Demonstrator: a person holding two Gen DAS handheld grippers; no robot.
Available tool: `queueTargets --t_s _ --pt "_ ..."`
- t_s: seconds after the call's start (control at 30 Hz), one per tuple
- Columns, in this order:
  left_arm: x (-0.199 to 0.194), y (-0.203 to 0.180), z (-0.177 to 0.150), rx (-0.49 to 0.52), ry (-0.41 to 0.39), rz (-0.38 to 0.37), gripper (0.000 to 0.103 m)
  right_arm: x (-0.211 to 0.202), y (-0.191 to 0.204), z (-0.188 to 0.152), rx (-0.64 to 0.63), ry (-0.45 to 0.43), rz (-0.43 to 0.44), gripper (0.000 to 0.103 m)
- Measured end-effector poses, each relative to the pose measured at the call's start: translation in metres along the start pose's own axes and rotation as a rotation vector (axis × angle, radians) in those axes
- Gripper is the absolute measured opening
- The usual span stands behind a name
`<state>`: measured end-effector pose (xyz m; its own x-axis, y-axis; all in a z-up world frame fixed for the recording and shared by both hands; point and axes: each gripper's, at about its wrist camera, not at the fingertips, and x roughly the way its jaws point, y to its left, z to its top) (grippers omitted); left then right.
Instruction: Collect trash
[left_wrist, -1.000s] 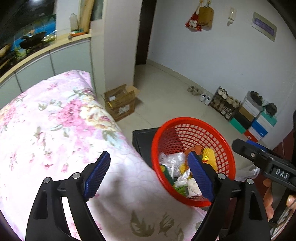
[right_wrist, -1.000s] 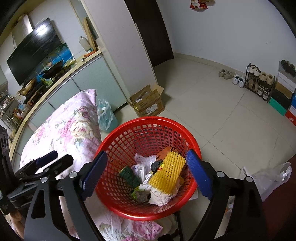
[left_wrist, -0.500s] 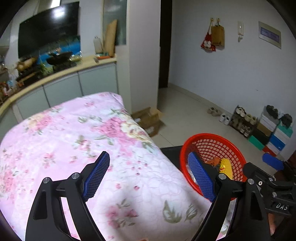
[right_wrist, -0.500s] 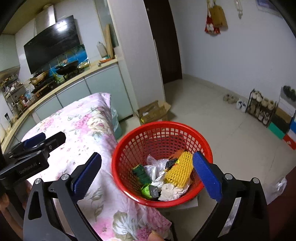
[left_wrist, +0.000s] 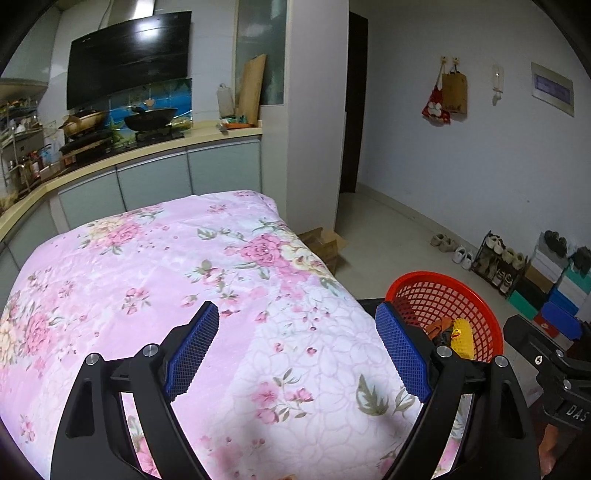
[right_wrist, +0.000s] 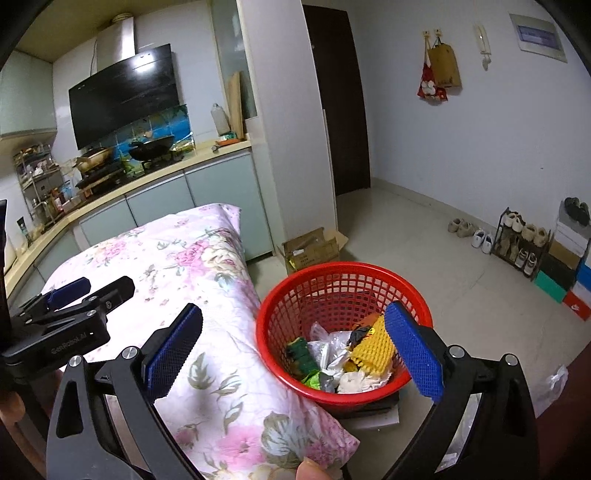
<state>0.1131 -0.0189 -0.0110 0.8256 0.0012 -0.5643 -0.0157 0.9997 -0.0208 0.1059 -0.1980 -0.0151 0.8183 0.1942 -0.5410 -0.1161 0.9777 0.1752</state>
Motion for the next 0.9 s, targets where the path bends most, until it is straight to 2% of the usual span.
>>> queueTargets --t_s 0.47,0.9 --pt "-0.012 0.009 -0.003 -0.015 -0.018 0.019 0.084 -0.006 0.015 -0.005 -0.019 -0.005 0.006 0.096" --pt "-0.015 0.01 -0.006 -0.014 -0.016 0.017 0.084 -0.008 0.012 -0.005 -0.009 -0.001 -0.007 0.096"
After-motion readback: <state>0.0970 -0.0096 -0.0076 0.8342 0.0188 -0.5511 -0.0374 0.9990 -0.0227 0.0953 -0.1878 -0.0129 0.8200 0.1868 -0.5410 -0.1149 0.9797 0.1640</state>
